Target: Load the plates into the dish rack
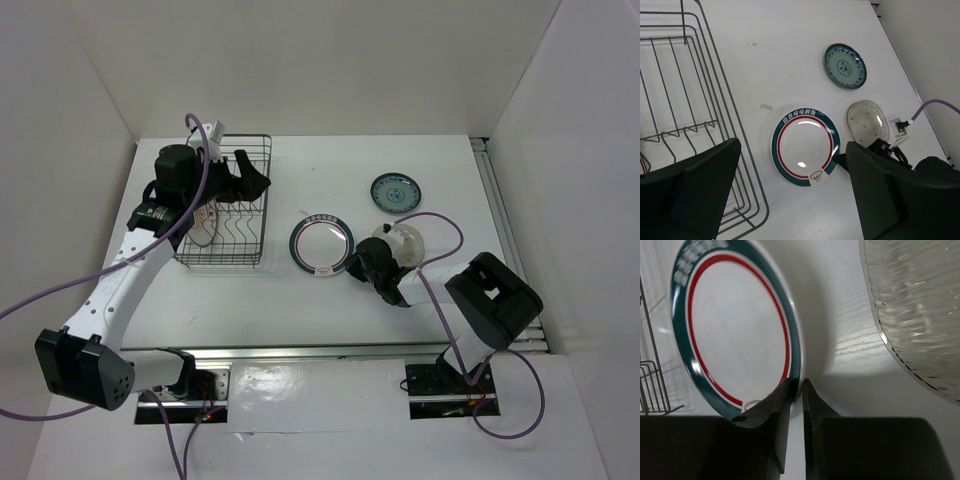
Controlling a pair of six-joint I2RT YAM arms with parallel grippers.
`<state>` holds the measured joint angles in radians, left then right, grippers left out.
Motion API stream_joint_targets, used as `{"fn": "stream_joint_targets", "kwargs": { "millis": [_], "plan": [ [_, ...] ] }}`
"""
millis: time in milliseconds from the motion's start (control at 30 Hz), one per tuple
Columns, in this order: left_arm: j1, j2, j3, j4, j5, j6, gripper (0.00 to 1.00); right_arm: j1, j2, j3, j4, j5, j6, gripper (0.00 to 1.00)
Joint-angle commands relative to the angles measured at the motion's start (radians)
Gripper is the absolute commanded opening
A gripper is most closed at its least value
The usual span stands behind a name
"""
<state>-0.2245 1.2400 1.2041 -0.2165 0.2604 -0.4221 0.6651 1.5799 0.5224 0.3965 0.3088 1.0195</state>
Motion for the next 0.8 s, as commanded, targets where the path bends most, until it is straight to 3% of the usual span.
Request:
{"fn": "stream_joint_targets", "kwargs": {
  "millis": [0,133,400,767],
  "plan": [
    [-0.004,0.006,-0.001,0.039,0.007,0.003,1.0,0.008,0.022,-0.021,-0.01,0.033,0.024,0.13],
    [-0.004,0.015,0.008,0.039,0.007,0.003,1.0,0.008,0.012,-0.021,-0.01,0.046,0.044,0.0],
    [-0.004,0.015,0.008,0.039,0.007,0.003,1.0,0.008,-0.041,-0.031,0.025,0.07,0.044,0.0],
    [-0.004,0.033,-0.001,0.048,0.042,0.003,1.0,-0.001,-0.292,-0.104,0.177,0.108,-0.051,0.0]
  ]
}}
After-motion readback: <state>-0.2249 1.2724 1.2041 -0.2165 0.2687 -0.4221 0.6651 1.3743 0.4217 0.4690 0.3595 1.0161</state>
